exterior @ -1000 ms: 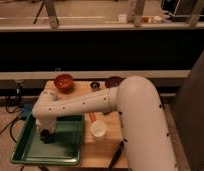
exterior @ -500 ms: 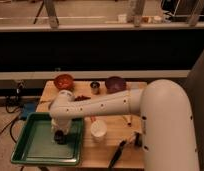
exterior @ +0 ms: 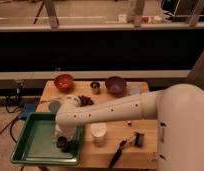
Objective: Wipe tray with eraser
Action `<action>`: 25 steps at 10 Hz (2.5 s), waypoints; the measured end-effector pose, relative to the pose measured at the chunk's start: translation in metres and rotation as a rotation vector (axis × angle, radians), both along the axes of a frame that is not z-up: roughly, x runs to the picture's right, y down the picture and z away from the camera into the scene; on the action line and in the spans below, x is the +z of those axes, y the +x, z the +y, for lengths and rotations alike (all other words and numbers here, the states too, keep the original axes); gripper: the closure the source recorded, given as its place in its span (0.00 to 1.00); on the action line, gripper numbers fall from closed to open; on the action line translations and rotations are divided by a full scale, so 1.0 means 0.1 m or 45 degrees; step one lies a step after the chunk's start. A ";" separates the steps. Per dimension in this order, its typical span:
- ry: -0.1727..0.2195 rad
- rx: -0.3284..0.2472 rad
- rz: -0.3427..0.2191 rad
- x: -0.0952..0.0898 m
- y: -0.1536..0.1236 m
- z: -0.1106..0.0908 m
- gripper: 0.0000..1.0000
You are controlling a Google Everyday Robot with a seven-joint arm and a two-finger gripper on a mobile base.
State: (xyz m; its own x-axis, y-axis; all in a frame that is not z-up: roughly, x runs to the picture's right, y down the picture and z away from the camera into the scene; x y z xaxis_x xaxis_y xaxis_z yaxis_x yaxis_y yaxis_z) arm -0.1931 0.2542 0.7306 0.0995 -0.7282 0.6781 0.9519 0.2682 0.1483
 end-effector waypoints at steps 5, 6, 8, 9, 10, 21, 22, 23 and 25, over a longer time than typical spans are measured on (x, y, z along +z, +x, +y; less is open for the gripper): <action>-0.041 -0.062 -0.079 -0.27 -0.39 0.41 1.00; -0.035 -0.091 -0.113 -0.27 -0.57 0.40 1.00; -0.028 -0.149 -0.182 -0.22 -0.95 0.36 1.00; -0.027 -0.177 -0.214 -0.17 -1.14 0.33 1.00; -0.029 -0.213 -0.251 -0.09 -1.36 0.29 1.00; 0.035 -0.060 -0.094 0.47 -0.66 -0.36 1.00; 0.026 -0.038 -0.061 0.49 -0.50 -0.35 1.00; 0.020 -0.016 -0.031 0.50 -0.35 -0.35 1.00; 0.027 0.036 0.016 0.44 -0.07 -0.36 1.00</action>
State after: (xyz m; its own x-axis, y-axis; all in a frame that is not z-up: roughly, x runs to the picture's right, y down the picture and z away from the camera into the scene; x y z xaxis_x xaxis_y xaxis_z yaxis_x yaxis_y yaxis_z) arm -0.2004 0.2181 0.7747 0.1286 -0.7394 0.6609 0.9458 0.2919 0.1426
